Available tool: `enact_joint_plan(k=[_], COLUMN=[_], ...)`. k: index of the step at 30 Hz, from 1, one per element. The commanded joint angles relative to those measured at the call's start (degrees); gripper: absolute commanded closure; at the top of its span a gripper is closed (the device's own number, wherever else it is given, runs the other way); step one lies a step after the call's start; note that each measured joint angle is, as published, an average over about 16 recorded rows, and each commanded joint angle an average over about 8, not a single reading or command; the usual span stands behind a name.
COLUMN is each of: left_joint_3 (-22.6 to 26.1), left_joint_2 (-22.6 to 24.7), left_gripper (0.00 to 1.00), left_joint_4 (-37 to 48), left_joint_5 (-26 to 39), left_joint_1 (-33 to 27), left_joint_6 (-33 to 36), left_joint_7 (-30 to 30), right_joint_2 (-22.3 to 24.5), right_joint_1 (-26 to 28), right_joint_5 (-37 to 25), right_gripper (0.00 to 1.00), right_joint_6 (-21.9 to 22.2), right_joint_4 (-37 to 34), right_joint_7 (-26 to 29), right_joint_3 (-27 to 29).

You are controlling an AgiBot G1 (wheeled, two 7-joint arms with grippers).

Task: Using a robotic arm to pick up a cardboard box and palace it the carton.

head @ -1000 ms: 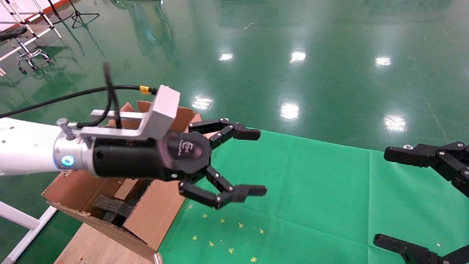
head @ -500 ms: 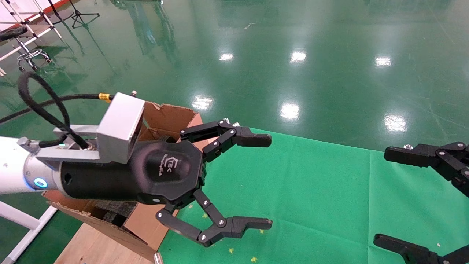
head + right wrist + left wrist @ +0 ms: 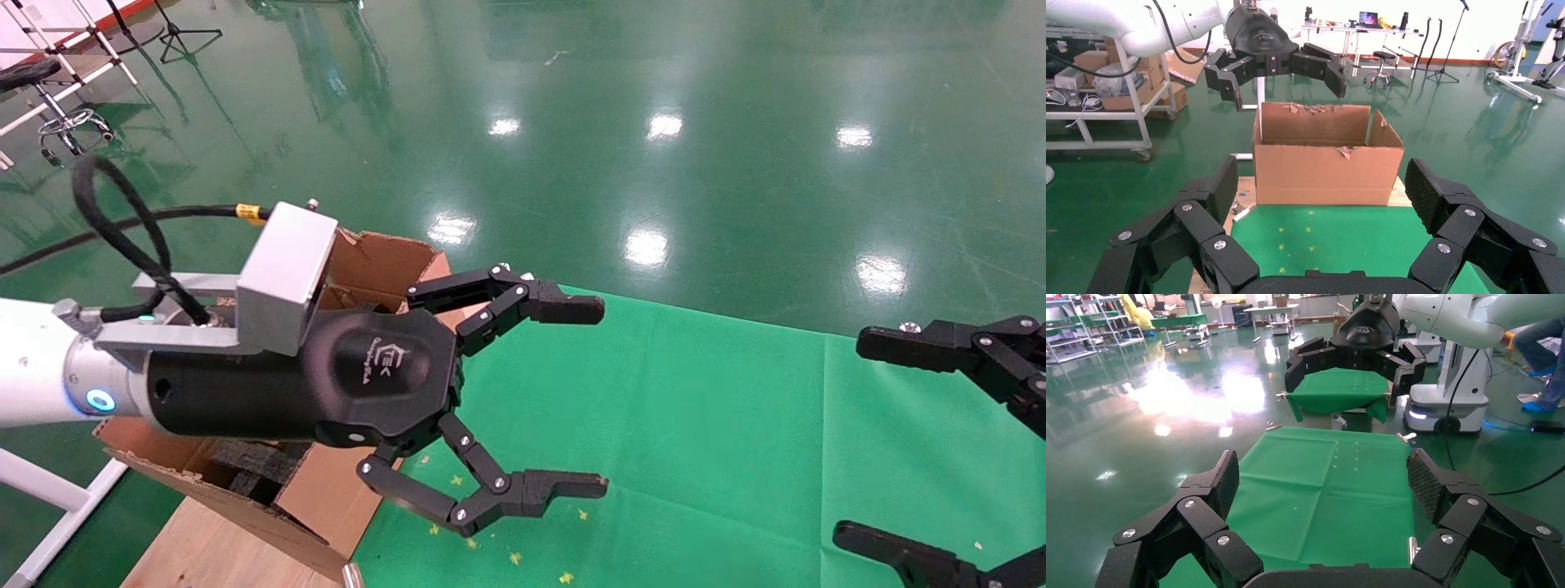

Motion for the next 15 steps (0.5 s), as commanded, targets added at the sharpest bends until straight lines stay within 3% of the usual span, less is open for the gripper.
enact_joint_plan(k=[1, 15], left_joint_3=[0.2, 0.6], left_joint_2=[0.0, -0.1], left_gripper=[0.00, 0.00], left_joint_4=[0.1, 0.4], left_joint_5=[0.1, 0.4], left_joint_1=[-0.1, -0.5], left_joint_6=[-0.1, -0.2], left_joint_7=[0.0, -0.1], right_joint_2=[0.0, 0.0], right_joint_1=[0.0, 0.0], right_joint_5=[0.0, 0.0], right_gripper=[0.00, 0.00], right_joint_6=[0.0, 0.0], right_joint_4=[0.0, 0.0], right_joint_7=[0.0, 0.0], right_joint_3=[0.0, 0.0])
